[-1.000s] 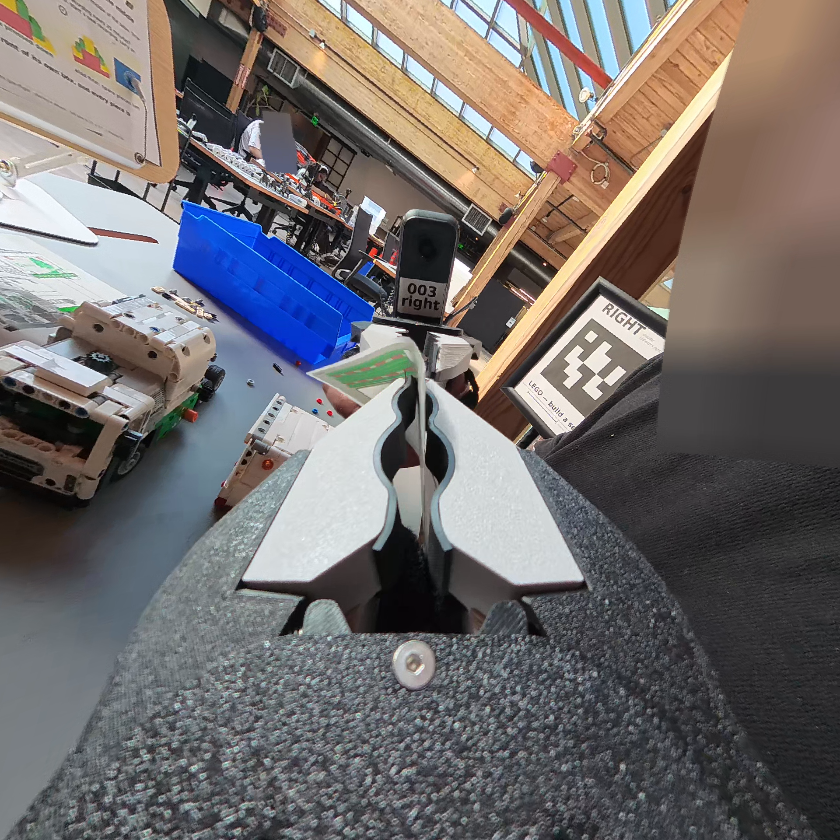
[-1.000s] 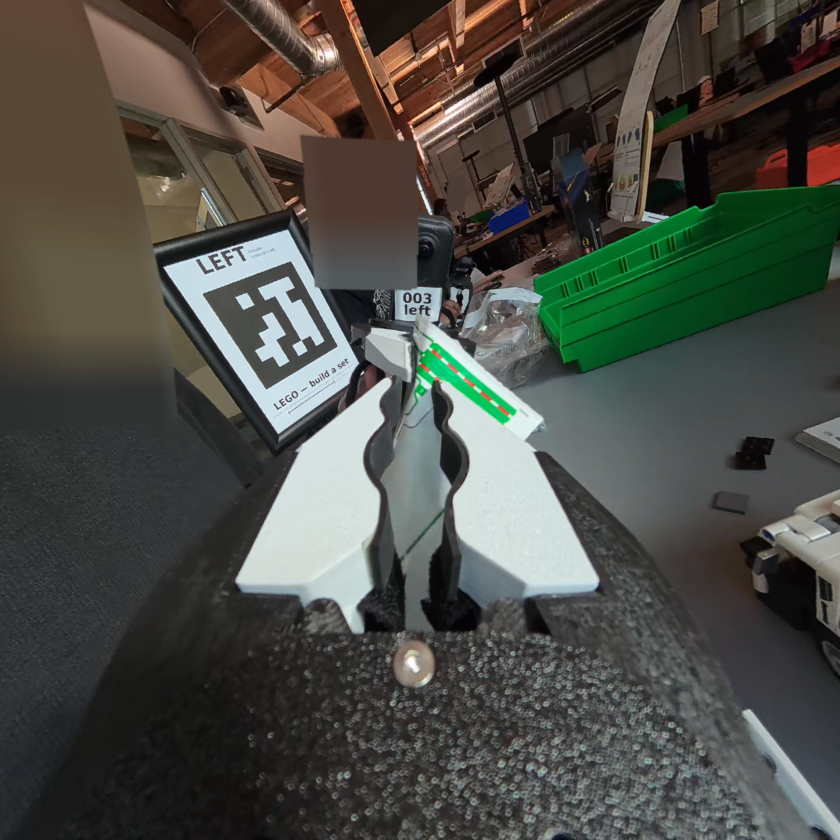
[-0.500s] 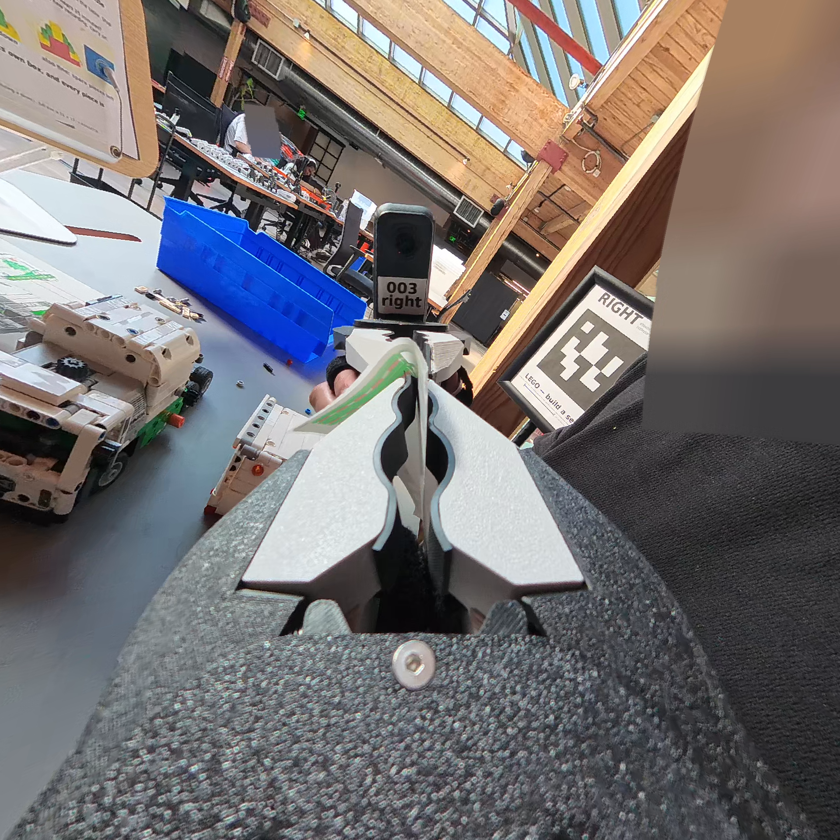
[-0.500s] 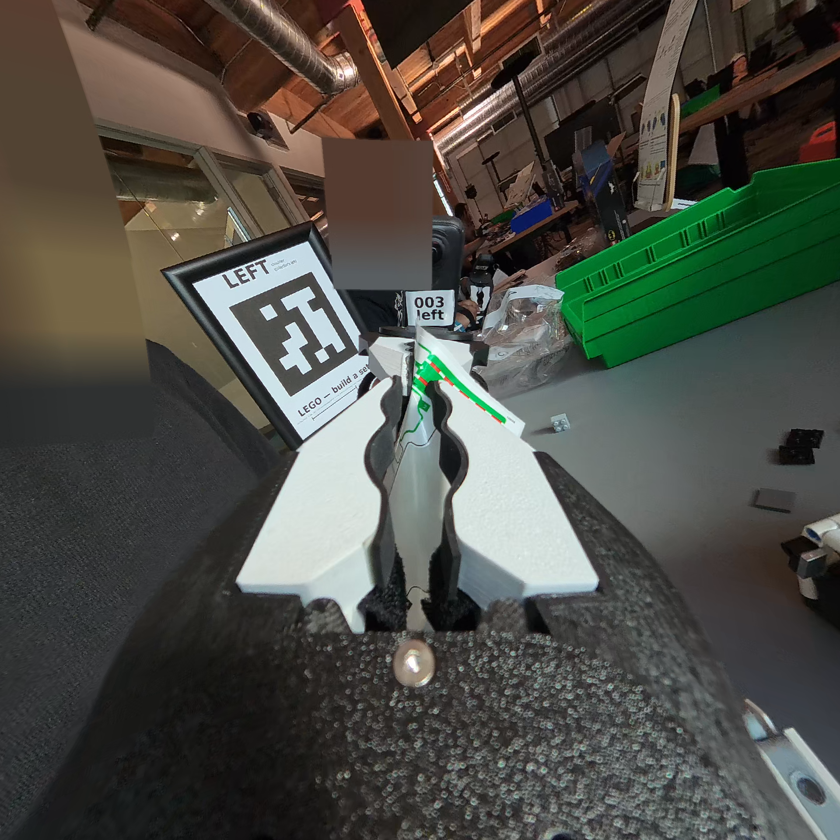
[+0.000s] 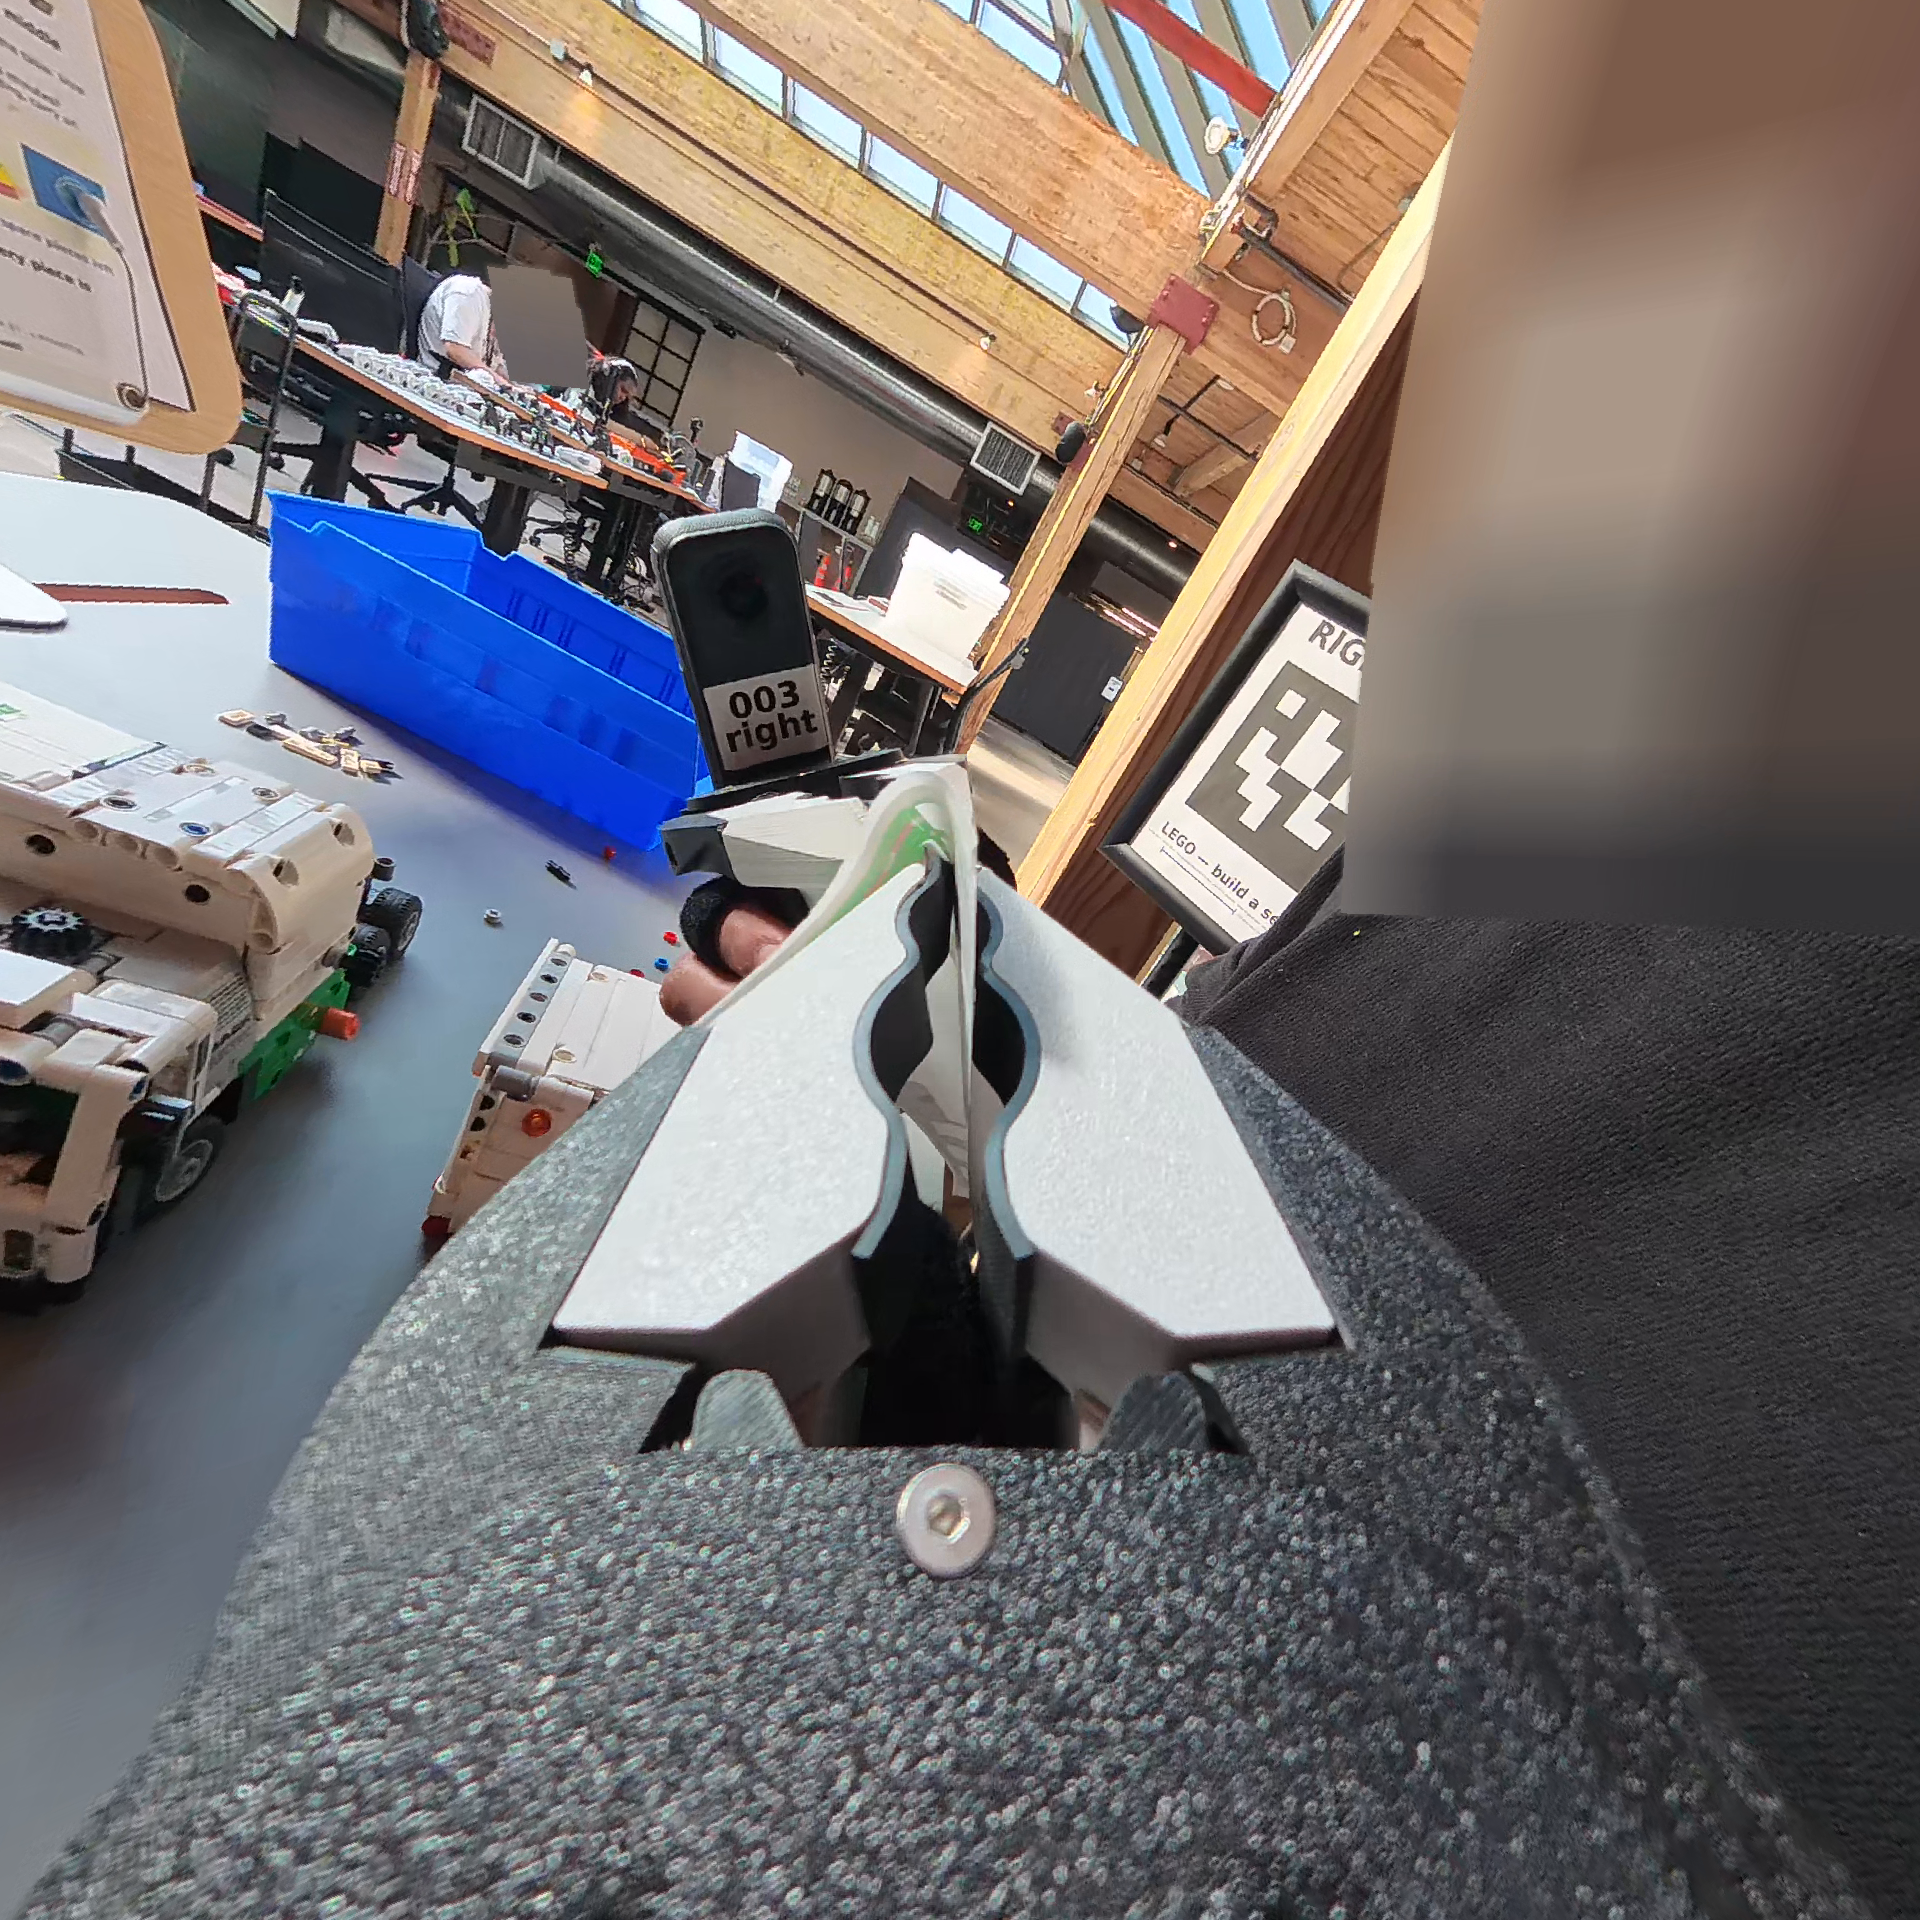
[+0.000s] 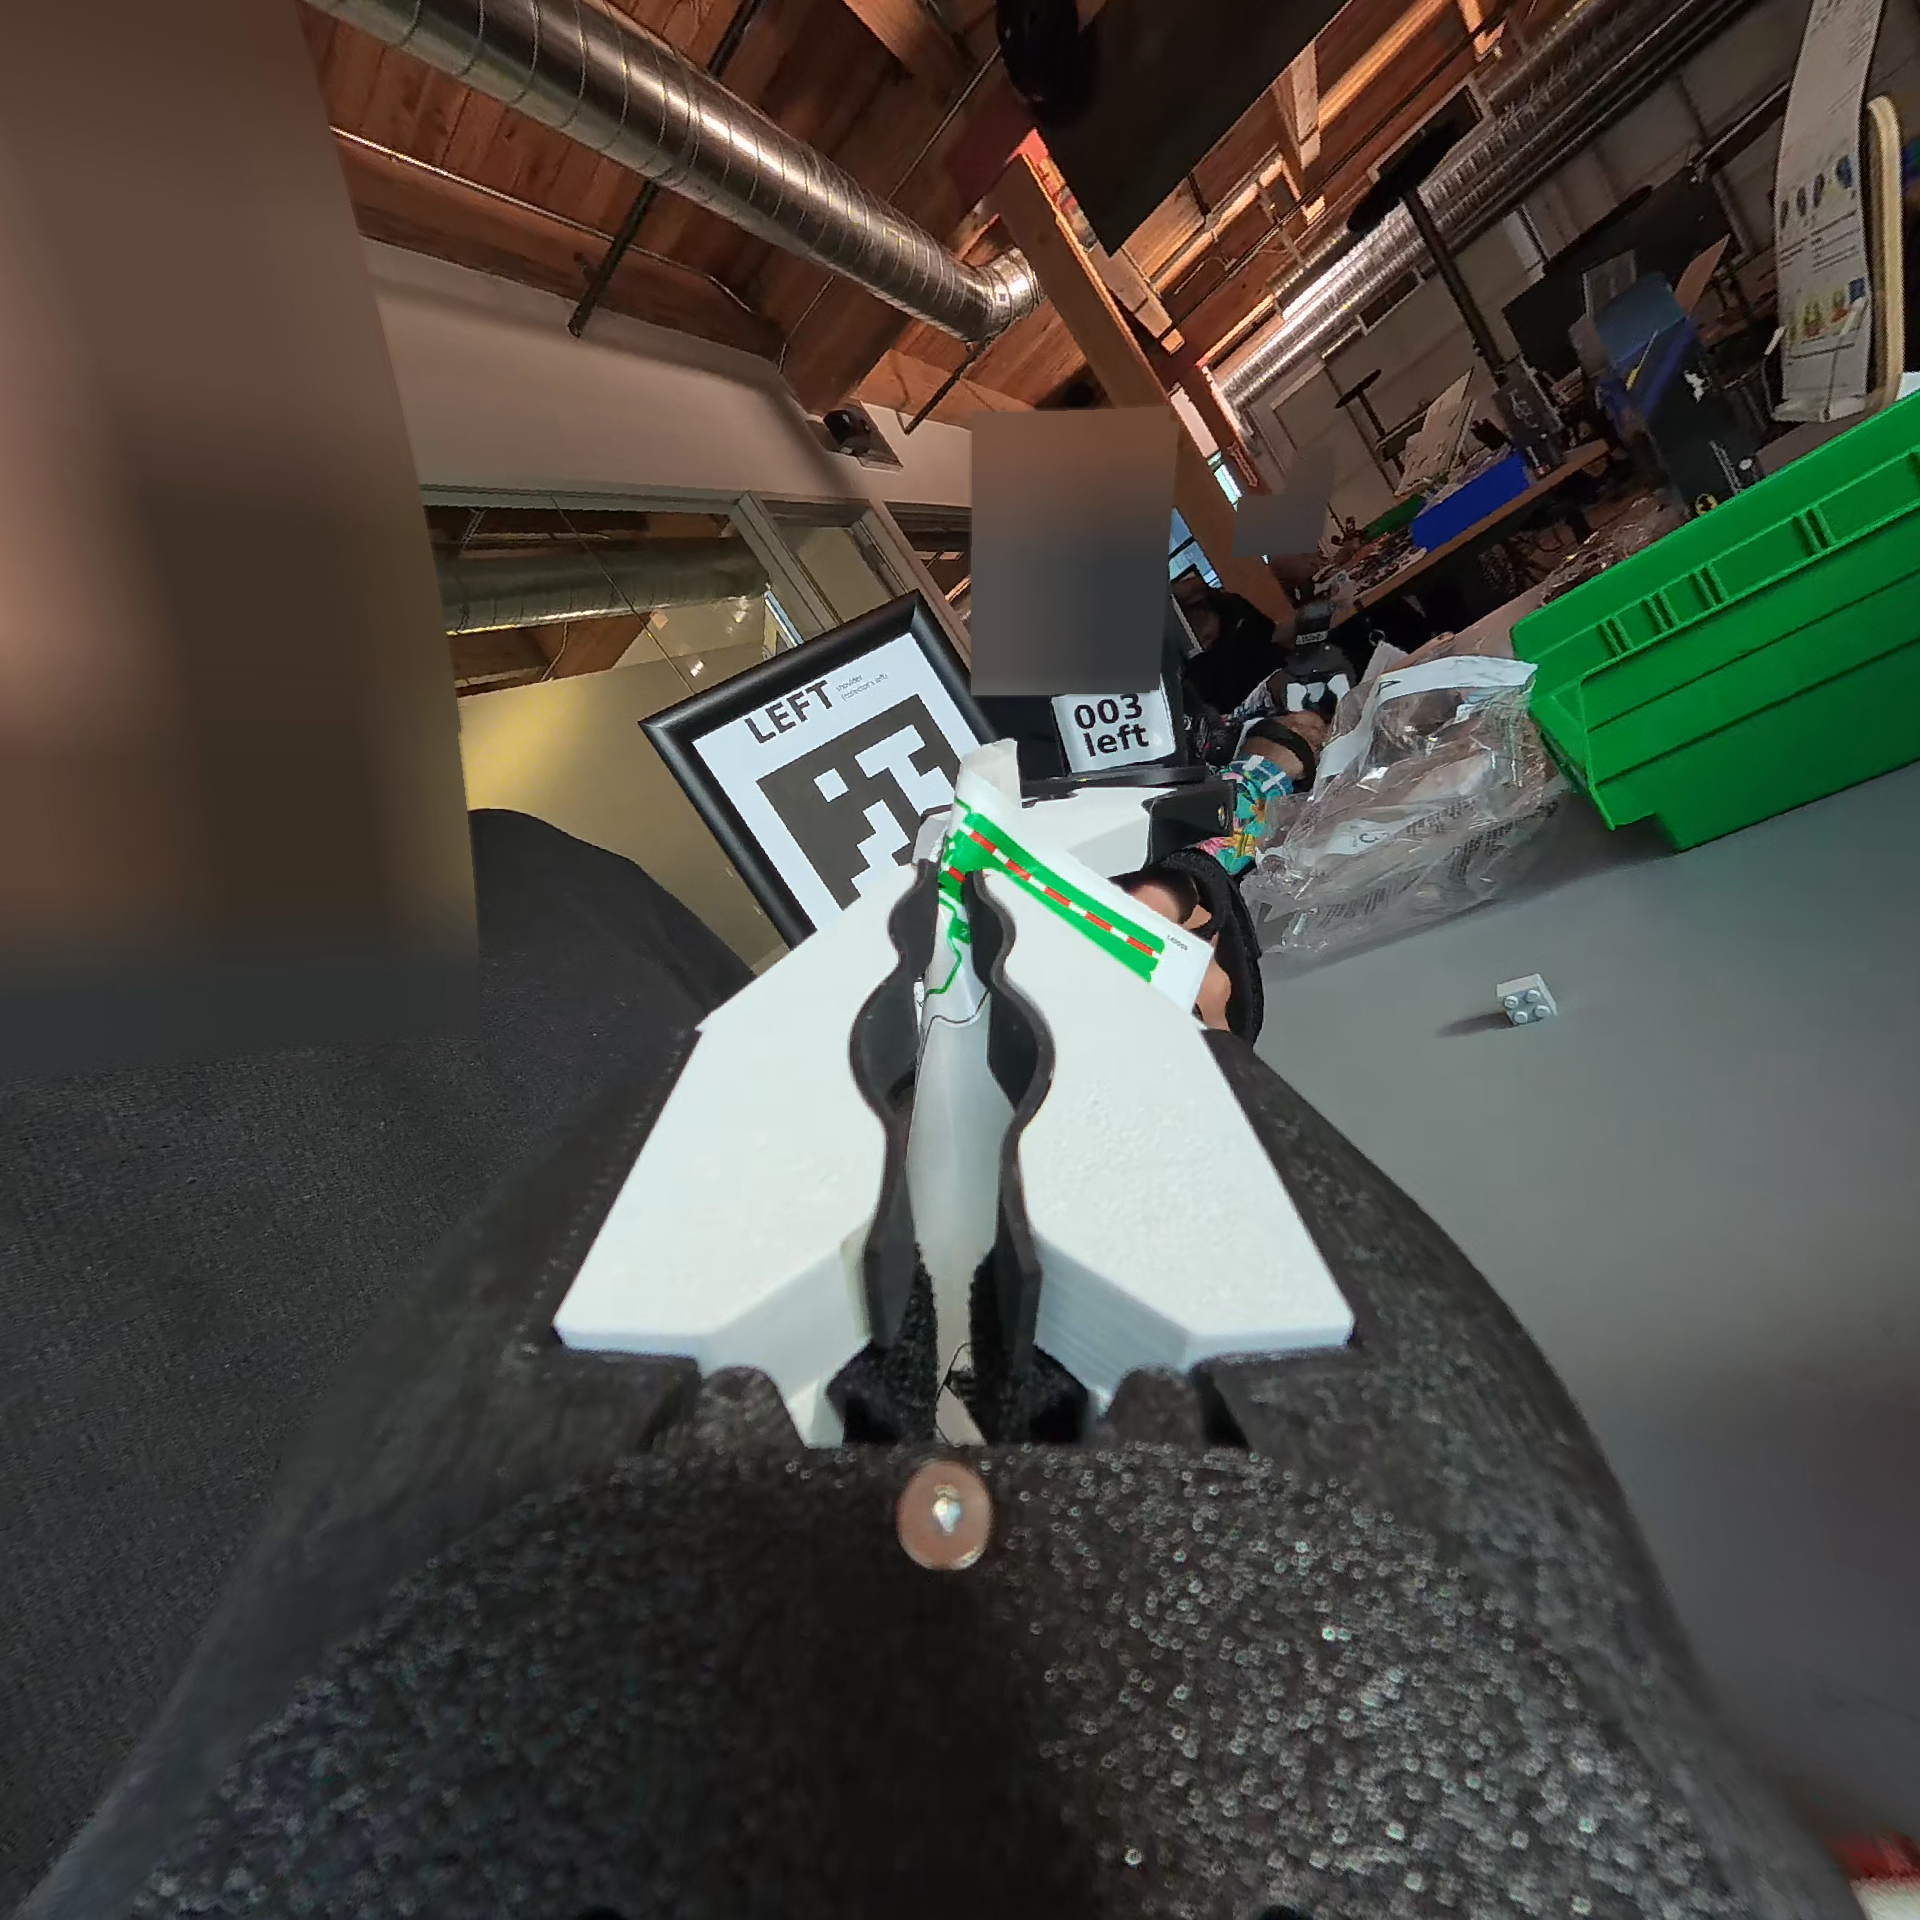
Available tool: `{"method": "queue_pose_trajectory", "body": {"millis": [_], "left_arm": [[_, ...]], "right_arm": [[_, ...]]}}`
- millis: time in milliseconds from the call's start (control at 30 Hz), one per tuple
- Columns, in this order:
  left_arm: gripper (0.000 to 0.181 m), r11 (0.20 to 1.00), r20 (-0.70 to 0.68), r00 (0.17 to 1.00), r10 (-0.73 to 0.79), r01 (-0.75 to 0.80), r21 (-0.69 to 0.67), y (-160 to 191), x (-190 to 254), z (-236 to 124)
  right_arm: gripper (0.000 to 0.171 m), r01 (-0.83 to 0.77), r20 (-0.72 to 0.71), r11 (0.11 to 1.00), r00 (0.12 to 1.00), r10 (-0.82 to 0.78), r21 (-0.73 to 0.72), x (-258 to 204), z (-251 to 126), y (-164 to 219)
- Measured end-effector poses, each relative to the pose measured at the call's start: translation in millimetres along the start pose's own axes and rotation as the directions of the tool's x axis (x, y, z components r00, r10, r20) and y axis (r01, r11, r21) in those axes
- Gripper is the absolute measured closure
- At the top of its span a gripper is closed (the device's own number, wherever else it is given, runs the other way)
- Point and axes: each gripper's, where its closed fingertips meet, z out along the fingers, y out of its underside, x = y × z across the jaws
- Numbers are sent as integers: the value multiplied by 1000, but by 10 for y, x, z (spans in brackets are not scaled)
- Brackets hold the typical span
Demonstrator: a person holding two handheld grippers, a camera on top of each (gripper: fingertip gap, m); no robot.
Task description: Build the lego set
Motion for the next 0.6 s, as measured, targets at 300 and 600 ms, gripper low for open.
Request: {"method": "queue_pose_trajectory", "body": {"millis": [300,600], "left_arm": [[181,998,101,994,43,-38,-53,57,-106,-44],[181,999,238,971,-12,20,-34,54,-325,-240]], "right_arm": [[171,33,-73,999,997,-33,2,113,-68,-1],[171,164,-306,986,941,-146,32,314,-201,-112]]}}
